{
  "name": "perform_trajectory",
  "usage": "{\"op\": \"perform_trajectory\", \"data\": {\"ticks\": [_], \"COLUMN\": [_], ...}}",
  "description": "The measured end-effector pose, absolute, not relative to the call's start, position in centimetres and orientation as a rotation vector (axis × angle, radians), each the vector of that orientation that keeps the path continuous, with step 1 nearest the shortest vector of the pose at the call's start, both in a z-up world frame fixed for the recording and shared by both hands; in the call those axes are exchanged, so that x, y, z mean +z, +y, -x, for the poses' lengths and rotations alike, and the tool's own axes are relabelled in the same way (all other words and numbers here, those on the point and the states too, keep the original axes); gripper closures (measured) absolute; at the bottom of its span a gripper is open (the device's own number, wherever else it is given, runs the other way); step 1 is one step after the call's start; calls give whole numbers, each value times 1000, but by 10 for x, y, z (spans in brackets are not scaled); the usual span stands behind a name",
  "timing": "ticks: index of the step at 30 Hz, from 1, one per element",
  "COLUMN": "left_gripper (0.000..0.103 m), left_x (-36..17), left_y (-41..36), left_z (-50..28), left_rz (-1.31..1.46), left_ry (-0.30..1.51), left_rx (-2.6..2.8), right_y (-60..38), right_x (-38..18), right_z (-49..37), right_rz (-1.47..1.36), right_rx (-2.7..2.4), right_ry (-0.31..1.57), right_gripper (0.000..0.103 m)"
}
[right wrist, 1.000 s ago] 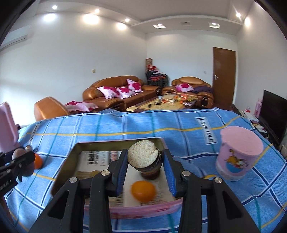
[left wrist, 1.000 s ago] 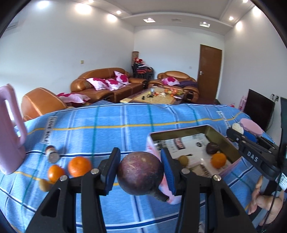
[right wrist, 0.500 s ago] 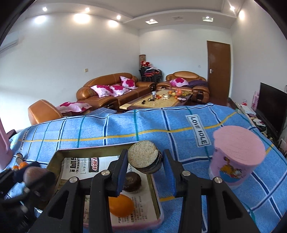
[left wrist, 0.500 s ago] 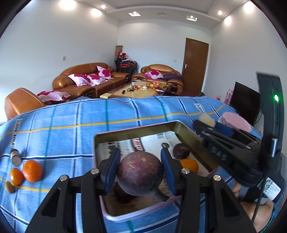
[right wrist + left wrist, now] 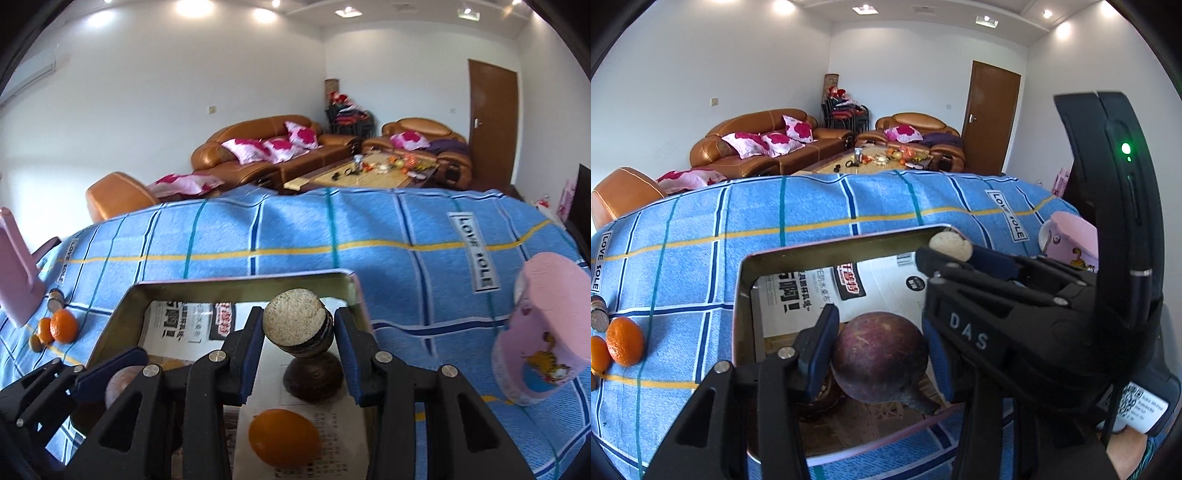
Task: Organize fruits
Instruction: 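Open both grippers to drop the jar and the purple fruit into the box, then withdraw both open grippers from the box toward the oranges and kiwi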
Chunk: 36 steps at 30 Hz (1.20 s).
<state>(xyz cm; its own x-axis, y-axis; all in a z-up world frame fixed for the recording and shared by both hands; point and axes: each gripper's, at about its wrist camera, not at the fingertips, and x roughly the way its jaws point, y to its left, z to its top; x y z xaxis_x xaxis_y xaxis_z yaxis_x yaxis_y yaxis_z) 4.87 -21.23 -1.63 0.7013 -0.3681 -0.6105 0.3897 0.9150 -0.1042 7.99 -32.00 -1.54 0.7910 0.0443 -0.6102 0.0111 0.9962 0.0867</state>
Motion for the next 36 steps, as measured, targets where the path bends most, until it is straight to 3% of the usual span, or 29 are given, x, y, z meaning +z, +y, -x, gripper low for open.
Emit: {"op": "perform_trajectory", "data": {"ticks": [9,11,14,17,19,22,36], "left_gripper": [55,55,56,48,24,2,0], "left_x": [-21,-22,-19,-15,-10,-1,5], "left_y": [-215,-215,-215,-218,-218,-215,-183], "left_z": [-54,-55,-51,-44,-37,-29,-15], "left_rz": [-29,-31,-37,-58,-69,-84,-66], "left_ry": [715,717,692,653,607,529,434], "left_rx": [-425,-422,-423,-429,-414,-371,-273], "right_y": [-317,-317,-314,-314,-319,-329,-339], "right_x": [-21,-21,-17,-11,-6,3,13], "right_z": [-85,-84,-79,-71,-65,-54,-23], "right_rz": [-123,-136,-128,-115,-127,-154,-150], "right_rx": [84,98,102,67,44,-4,-120], "right_ry": [705,700,667,620,577,507,360], "right_gripper": [61,49,47,47,47,47,47]}}
